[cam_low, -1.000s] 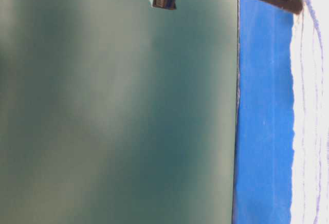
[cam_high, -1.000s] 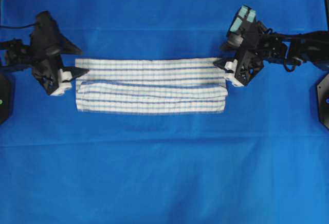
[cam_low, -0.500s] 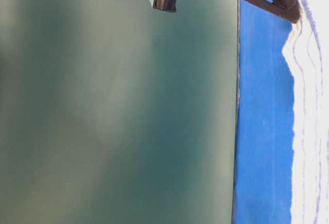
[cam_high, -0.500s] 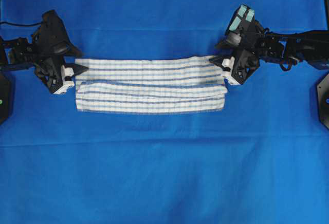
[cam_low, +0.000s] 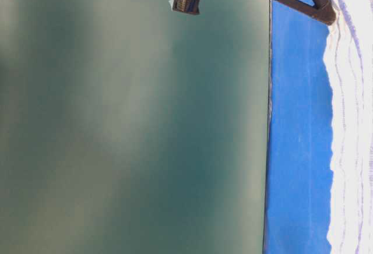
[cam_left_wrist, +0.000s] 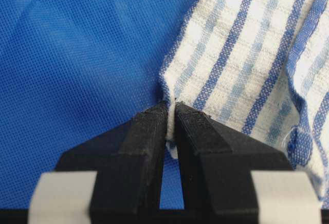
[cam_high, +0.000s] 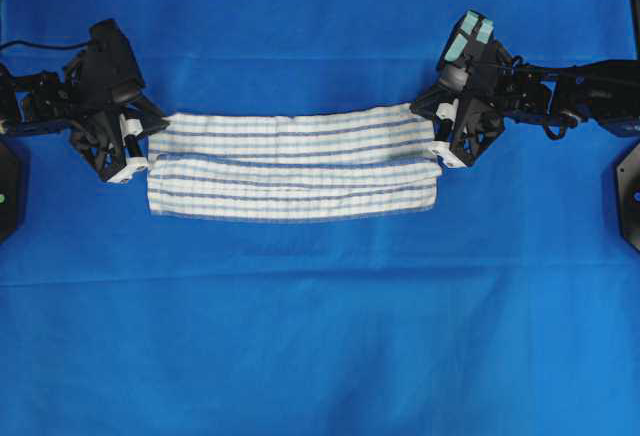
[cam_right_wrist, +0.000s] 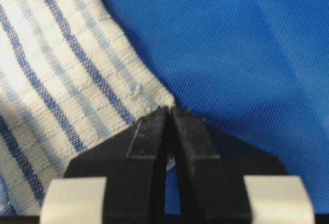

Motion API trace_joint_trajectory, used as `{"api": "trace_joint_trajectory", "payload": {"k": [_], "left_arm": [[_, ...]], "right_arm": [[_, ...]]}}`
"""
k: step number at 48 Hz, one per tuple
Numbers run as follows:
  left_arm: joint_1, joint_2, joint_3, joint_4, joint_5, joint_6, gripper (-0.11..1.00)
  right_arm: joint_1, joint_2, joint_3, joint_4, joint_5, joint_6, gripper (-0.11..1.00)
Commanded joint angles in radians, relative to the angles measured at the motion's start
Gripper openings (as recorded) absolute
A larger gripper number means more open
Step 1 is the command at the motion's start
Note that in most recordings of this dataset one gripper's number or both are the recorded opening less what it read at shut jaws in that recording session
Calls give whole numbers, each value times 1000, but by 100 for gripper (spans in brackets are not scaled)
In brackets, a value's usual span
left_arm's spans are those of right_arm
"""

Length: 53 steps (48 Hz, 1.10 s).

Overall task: Fold the blue towel.
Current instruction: 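Grasp the folded towel's left and right ends with both grippers, then rotate the towel strip vertical, left gripper swinging its end downward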

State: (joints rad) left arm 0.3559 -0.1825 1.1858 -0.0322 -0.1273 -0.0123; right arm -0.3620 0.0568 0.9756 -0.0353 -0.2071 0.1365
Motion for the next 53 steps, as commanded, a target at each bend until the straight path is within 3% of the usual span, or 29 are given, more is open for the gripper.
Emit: {"api": "trace_joint_trajectory", "payload": {"k": [1,22,39,53], "left_arm": [[2,-28,-26,3,18,5,3],[-3,-299,-138,2,334,6,3],[-63,-531,-123,2,382,3,3],[-106,-546,-124,0,367,-3,3]], "right_arm": [[2,-38,0,-2,11,8,3],[2,-385,-2,-2,195,0,3],[2,-595,20,-8,284,-2,3],[0,-598,15,-12,267,-2,3]]}}
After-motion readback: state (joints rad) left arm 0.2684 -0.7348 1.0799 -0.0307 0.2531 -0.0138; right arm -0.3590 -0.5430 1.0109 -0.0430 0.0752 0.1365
